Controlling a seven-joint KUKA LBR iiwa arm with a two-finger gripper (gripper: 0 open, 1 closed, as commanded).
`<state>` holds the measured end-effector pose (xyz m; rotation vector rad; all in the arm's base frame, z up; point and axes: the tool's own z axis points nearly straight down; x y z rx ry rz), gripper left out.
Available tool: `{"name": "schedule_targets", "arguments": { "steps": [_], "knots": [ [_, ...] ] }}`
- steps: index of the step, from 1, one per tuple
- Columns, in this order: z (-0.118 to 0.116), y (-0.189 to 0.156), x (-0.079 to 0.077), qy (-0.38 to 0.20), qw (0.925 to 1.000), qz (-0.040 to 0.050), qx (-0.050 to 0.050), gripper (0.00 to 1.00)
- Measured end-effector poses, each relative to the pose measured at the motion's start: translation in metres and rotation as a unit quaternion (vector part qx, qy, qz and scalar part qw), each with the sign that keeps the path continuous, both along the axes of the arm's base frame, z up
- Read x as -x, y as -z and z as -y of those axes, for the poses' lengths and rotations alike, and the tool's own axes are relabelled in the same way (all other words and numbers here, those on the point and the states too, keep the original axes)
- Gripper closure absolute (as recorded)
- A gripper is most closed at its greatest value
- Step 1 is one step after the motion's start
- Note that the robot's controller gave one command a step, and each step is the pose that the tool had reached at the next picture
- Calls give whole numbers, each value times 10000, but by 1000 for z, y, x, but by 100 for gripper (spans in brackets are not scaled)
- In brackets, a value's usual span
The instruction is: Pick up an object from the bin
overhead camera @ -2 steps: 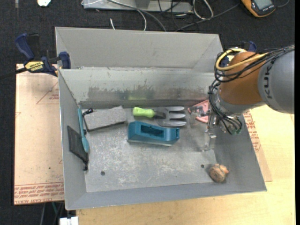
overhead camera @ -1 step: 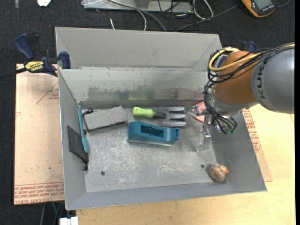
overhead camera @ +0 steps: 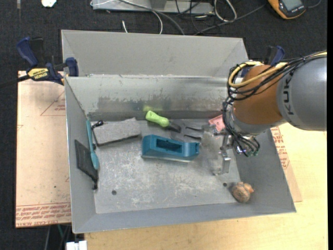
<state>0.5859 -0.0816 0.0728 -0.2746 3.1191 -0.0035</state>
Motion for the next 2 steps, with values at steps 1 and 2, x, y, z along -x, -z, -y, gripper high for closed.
{"name": "schedule_targets", "arguments": {
  "steps": [1, 2],
  "knots": [
    [-36, -17, -14, 37, 10000, 16, 3, 0],
    [-45, -2, -26, 150, 9999, 5, 3, 0]
  ]
}}
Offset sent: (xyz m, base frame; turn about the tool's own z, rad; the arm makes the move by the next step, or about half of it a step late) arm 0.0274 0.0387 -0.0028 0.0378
